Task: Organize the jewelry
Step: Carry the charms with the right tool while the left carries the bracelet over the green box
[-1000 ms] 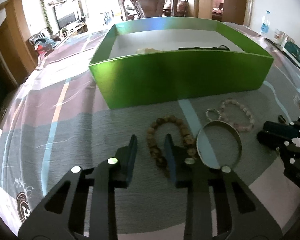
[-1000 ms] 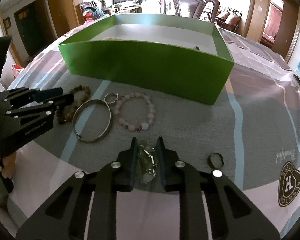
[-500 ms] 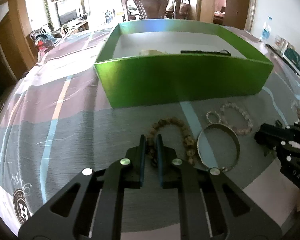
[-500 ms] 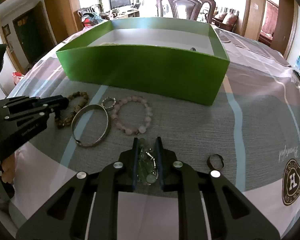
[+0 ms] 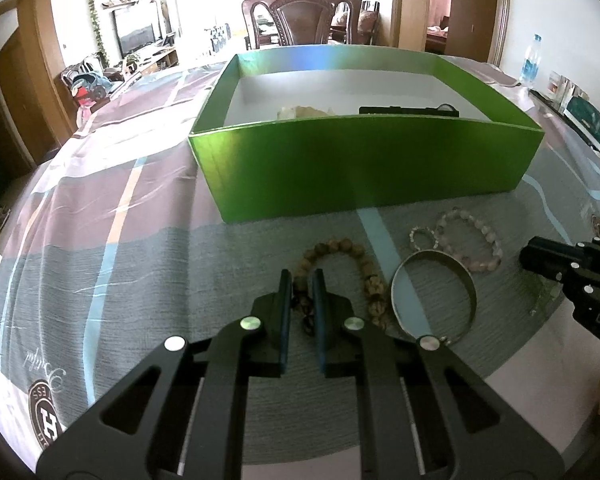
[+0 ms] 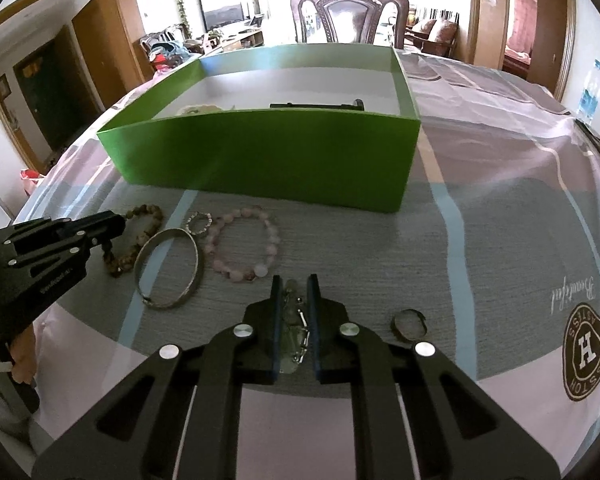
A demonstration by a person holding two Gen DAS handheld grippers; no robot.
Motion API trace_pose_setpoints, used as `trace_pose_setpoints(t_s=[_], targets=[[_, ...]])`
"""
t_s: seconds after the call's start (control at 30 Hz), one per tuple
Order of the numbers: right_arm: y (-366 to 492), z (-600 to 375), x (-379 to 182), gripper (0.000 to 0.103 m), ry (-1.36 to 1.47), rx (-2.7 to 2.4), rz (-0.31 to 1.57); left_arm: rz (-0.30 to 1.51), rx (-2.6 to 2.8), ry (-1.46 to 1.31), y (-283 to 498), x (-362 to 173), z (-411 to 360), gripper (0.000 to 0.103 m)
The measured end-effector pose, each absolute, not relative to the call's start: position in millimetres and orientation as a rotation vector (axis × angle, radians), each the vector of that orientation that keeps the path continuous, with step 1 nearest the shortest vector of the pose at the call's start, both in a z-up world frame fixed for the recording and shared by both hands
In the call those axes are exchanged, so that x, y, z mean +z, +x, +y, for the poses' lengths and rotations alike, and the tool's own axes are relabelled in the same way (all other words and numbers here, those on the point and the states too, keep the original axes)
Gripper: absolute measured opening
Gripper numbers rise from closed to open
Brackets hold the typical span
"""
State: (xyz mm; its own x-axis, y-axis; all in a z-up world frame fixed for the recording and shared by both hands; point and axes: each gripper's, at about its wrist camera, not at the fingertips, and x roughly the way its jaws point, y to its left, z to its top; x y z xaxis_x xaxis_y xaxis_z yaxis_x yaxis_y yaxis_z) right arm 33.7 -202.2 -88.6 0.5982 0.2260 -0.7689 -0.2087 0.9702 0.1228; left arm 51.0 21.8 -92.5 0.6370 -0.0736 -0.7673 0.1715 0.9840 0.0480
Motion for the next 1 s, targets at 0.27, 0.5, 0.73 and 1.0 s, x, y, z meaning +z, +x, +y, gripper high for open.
trace_pose_setpoints(t_s=[0.27,0.5,0.73,1.0], targets=[[35.3,-201.7,-89.5,0.012,0.021,0.256,0.905,0.871,-0.140,0.122,51.3,-93.2,21.4,0.011],[36.3,-201.8,-89.5,0.012,0.023,0.258,0.904,0.874,-0.139,0.122,52.0,-95.4,22.1,0.011],[34.3,-201.2,-87.0,0.012,0.025,0.257,0.892,0.859,-0.131,0.116,50.8,-94.0,25.9,0.011],[24.8,-204.9,-48.9,0.008,0.054,0.308,0.831,0.831,-0.210,0.037,41.2,-48.0,34.5,0.011]])
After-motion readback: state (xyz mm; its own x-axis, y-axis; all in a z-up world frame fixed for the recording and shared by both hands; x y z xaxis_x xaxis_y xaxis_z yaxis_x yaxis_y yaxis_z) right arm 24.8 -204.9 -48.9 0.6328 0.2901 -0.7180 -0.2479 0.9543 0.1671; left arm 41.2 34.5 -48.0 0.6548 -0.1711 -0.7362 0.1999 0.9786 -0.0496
